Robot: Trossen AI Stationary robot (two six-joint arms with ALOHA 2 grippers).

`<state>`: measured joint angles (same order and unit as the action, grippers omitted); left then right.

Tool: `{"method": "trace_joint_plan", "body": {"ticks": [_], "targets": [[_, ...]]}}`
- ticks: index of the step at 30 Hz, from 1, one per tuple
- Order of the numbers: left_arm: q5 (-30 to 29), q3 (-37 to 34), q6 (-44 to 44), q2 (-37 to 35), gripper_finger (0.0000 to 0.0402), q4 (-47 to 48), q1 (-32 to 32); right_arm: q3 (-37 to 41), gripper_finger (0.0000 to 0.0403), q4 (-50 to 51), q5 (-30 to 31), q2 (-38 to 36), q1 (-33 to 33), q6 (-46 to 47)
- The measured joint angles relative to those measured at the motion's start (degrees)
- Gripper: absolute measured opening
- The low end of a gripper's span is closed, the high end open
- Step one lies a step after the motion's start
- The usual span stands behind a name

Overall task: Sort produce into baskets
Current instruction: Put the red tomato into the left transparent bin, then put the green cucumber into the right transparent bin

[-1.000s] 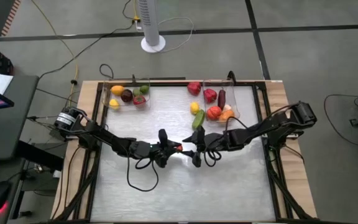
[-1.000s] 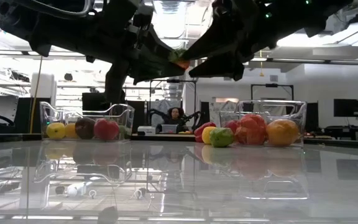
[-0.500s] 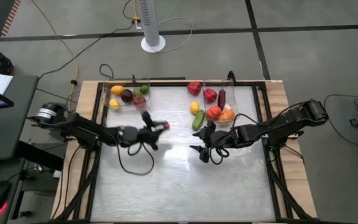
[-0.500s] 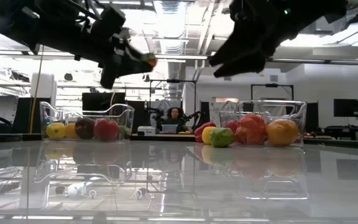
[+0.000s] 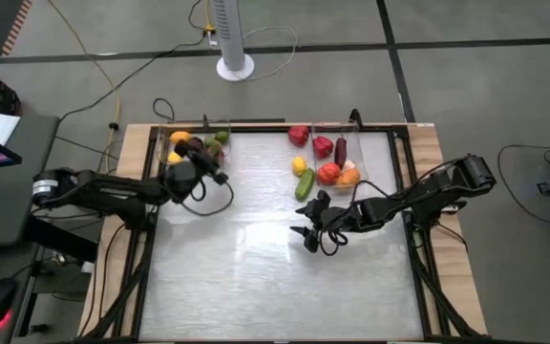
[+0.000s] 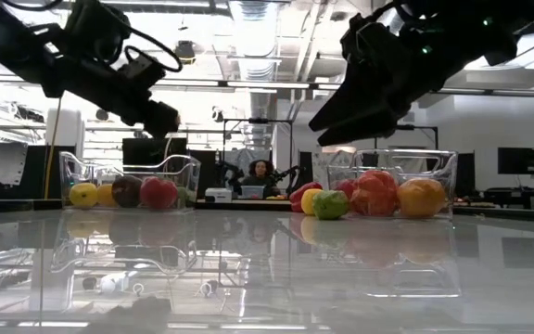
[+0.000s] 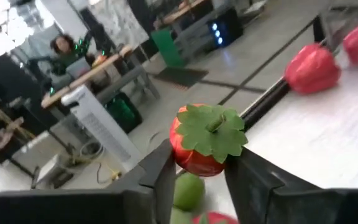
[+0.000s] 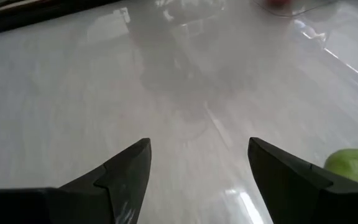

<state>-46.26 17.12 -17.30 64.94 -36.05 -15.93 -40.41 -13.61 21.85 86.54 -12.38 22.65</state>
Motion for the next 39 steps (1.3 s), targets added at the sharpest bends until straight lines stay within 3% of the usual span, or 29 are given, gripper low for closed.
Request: {"method": "trace_joint_plan", "body": {"ticks": [9, 13, 22, 27, 30, 35, 39], "targets": [[-0.4, 0.0, 5.7, -0.2, 0.0266, 5.2, -2.6, 0.0, 0.0296, -2.0, -1.0, 0.0, 0.0, 0.0], [1.2, 0.9, 5.9, -0.2, 0.0308, 6.2, -2.3, 0.0, 0.0296, -1.7, -1.1, 0.0, 0.0, 0.0], [9.3, 10.8, 9.7, 3.3, 0.0315, 17.7, 4.8, 0.0, 0.0295, 4.1, -1.0, -5.8, 0.2, -0.2], [12.7, 19.5, 7.4, 16.1, 0.0316, 17.9, 10.1, 0.0, 0.0295, 11.1, 4.0, -12.6, 0.0, -0.4], [18.5, 25.7, 7.3, 25.6, 0.0316, 17.7, 11.8, 0.8, 0.0295, 14.2, 7.8, -16.7, -0.8, -0.5], [28.7, 35.7, 9.7, 38.5, 0.0316, 17.9, 11.7, 3.6, 0.0295, 16.1, 13.2, -21.7, -3.0, -0.6], [33.6, 42.2, 13.9, 44.6, 0.0316, 17.4, 10.4, 6.4, 0.0294, 15.6, 16.2, -24.0, -4.6, -0.1]]}}
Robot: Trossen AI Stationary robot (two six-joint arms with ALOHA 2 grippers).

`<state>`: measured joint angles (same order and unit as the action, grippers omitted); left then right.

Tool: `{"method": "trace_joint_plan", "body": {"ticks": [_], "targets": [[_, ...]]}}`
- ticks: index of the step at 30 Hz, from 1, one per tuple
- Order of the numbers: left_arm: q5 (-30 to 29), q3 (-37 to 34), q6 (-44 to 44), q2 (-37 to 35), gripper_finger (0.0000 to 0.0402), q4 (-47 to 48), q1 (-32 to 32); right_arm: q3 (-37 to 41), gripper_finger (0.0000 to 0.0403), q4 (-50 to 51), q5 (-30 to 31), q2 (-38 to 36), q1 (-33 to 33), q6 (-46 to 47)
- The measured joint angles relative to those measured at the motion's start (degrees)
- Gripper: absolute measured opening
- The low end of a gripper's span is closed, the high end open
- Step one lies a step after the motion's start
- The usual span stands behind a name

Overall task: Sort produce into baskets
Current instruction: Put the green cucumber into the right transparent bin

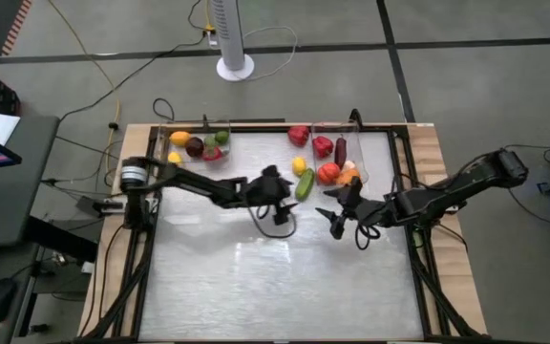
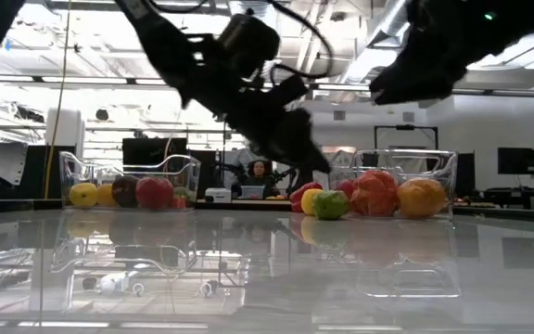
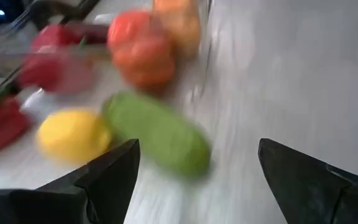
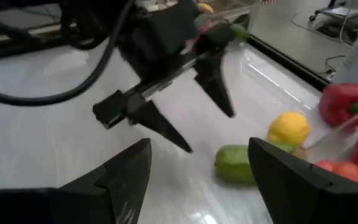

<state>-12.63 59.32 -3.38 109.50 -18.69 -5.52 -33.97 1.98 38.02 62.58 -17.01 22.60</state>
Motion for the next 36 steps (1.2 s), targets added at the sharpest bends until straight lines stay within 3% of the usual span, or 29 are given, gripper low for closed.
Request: {"method": "trace_joint_plan", "body": {"ticks": [4, 7, 16, 24, 31, 36], "targets": [[4.9, 4.5, 4.1, 4.3, 0.0316, -3.2, -1.2, 2.9, 0.0294, -3.5, 1.1, -0.9, -1.5, -0.2], [4.6, 7.0, 5.5, 7.9, 0.0316, -5.5, -1.4, 4.2, 0.0294, -5.4, 1.6, -0.7, -1.9, -0.6], [-7.8, 14.3, -1.3, 16.2, 0.0315, -1.1, -1.1, 5.2, 0.0294, -6.0, 4.3, -0.6, -3.6, -0.8], [-19.3, 14.2, -5.6, 15.8, 0.0262, 1.4, 2.1, 5.2, 0.0294, -7.7, 5.0, -0.6, -4.4, -1.9], [-18.9, 13.4, -3.1, 12.2, 0.0248, 2.2, 4.5, 5.2, 0.0294, -7.6, 5.4, -0.6, -5.5, -2.1], [-17.4, 12.5, 3.2, 11.6, 0.0248, 2.8, 2.9, 5.2, 0.0294, -7.5, 5.6, -0.6, -6.7, -2.7]]}}
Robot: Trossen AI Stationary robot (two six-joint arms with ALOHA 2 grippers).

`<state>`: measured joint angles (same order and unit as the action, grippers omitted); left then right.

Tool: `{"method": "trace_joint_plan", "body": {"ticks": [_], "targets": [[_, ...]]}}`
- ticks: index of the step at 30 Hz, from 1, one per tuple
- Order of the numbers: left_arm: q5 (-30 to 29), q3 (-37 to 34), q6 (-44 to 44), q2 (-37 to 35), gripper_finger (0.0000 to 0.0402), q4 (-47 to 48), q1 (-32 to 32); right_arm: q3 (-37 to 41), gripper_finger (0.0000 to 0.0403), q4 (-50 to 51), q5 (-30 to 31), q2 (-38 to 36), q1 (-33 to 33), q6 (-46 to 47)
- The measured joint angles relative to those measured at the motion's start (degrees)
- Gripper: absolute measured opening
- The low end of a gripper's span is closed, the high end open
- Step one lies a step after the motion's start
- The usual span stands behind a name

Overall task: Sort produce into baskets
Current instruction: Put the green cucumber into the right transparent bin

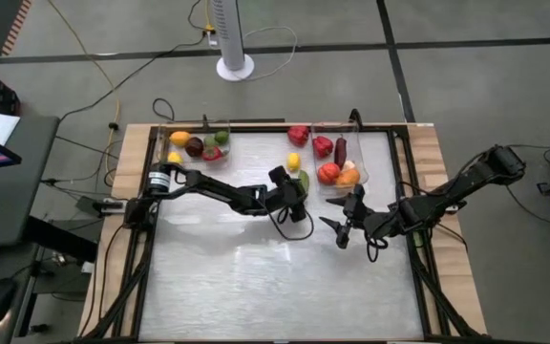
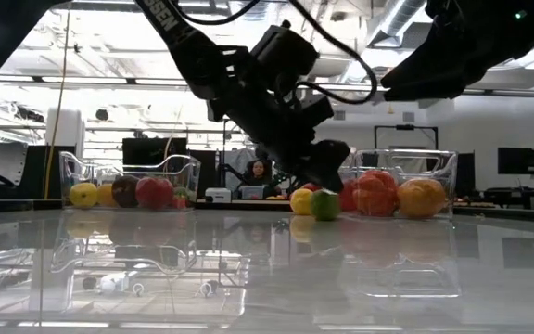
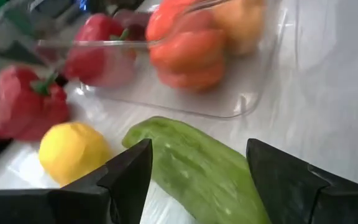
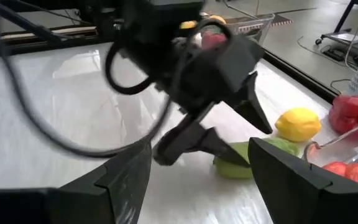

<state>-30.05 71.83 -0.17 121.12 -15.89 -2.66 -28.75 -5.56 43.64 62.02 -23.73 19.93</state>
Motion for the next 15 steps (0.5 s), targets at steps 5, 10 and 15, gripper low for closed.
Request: {"method": "trace_joint_plan", "body": {"ticks": [5, 10, 15], "targets": [[3.1, 0.0, 8.5, 0.0, 0.0248, -0.4, -0.9, 0.0, 0.0295, 0.0, 0.0, 0.0, -0.4, -0.9], [2.5, 0.0, 12.3, -0.1, 0.0248, 2.0, -0.9, 0.0, 0.0295, 0.0, 0.0, 0.0, -1.6, -1.8], [3.3, 0.0, 12.6, -0.1, 0.0259, 3.4, -0.9, 0.0, 0.0295, -0.2, 0.4, 0.0, -2.4, -2.3]]}}
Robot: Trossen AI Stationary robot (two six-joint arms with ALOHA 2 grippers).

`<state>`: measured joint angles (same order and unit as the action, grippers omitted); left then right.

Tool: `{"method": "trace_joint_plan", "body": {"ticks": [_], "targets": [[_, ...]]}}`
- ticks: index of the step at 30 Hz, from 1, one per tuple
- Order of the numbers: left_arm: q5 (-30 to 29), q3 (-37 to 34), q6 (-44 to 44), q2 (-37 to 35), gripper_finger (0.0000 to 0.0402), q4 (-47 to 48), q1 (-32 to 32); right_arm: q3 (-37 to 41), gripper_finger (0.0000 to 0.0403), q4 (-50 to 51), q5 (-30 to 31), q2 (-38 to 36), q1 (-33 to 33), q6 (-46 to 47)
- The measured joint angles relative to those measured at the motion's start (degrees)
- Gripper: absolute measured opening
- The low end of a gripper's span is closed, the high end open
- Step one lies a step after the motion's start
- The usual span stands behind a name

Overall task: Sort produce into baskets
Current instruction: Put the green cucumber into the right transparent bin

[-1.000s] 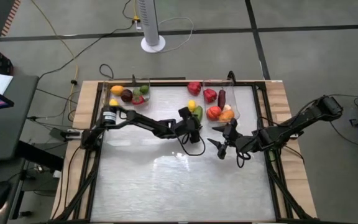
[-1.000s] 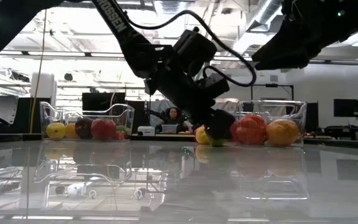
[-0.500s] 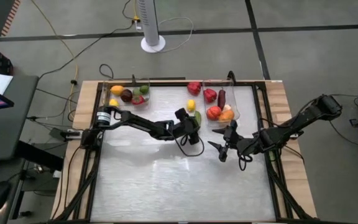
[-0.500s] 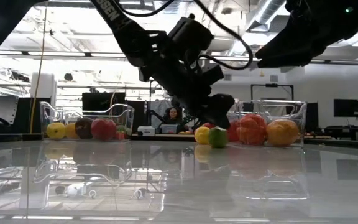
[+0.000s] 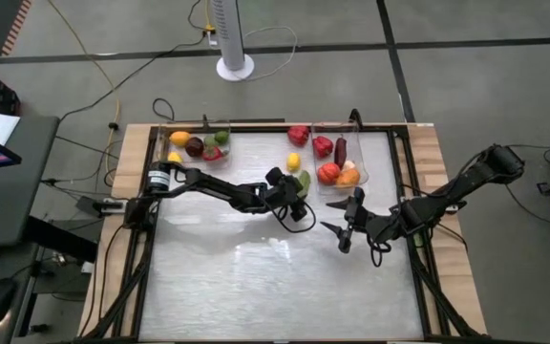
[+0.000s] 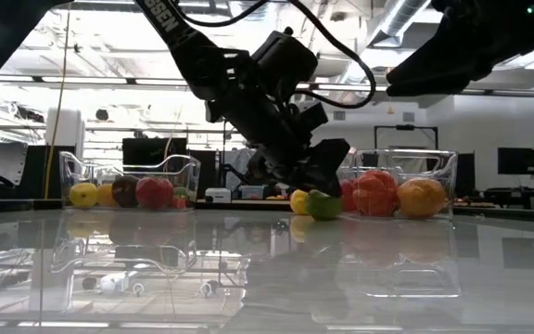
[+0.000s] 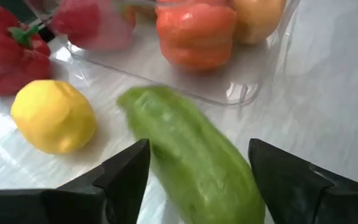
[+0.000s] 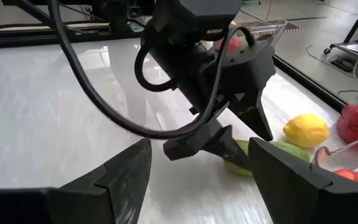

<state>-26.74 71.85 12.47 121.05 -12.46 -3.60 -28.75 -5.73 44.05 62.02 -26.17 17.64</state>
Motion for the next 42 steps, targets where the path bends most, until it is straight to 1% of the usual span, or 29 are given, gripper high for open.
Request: {"method": "trace_joint_plan", "body": {"ticks": [5, 8, 10, 13, 17, 21, 23, 28, 33, 36, 39, 42], "targets": [[-0.6, 0.0, 0.6, 0.0, 0.0317, 0.5, 0.1, 0.0, 0.0295, -0.9, 0.0, 0.0, 0.0, -0.1], [-0.1, 0.0, 1.7, 0.0, 0.0348, 2.4, -0.1, 0.0, 0.0295, -1.3, 0.0, 0.0, 0.0, 0.1], [1.0, 0.0, 1.6, 0.0, 0.0358, 3.8, -0.5, 0.0, 0.0295, -1.3, 0.0, 0.0, 0.0, 0.1], [0.8, 0.0, 1.6, 0.0, 0.0359, 5.3, -0.9, 0.0, 0.0295, -1.3, 0.0, 0.0, 0.0, 0.1], [0.7, 0.0, 0.7, 0.0, 0.0342, 5.5, -1.9, 0.0, 0.0295, -1.3, 0.0, 0.0, 0.0, 0.0], [0.8, 0.0, -0.8, 0.0, 0.0309, 6.2, -2.8, 0.0, 0.0295, -1.3, 0.0, 0.0, 0.0, -0.1], [1.4, 0.0, -1.5, 0.0, 0.0287, 7.2, -3.3, 0.0, 0.0295, -1.3, 0.0, 0.0, 0.0, -0.1], [6.6, 0.0, -2.3, 0.0, 0.0221, 9.7, -4.7, 0.0, 0.0295, -1.3, 0.0, 0.0, 0.0, -0.1], [7.2, 0.1, -4.7, -0.1, 0.0156, 9.4, -4.9, 0.0, 0.0295, -1.2, 0.1, 0.0, 0.0, -0.1], [7.2, 0.1, -5.8, -0.1, 0.0153, 9.0, -4.9, 0.0, 0.0295, -1.1, 1.3, 0.0, -0.1, -0.2], [6.6, 0.1, -6.3, -1.4, 0.0153, 10.5, -4.9, 0.0, 0.0295, -1.1, 1.4, 0.0, -0.1, -0.2], [3.8, 0.1, -7.5, -4.6, 0.0164, 14.0, -4.6, 0.0, 0.0295, -1.1, 1.4, 0.0, -0.1, -0.1]]}}
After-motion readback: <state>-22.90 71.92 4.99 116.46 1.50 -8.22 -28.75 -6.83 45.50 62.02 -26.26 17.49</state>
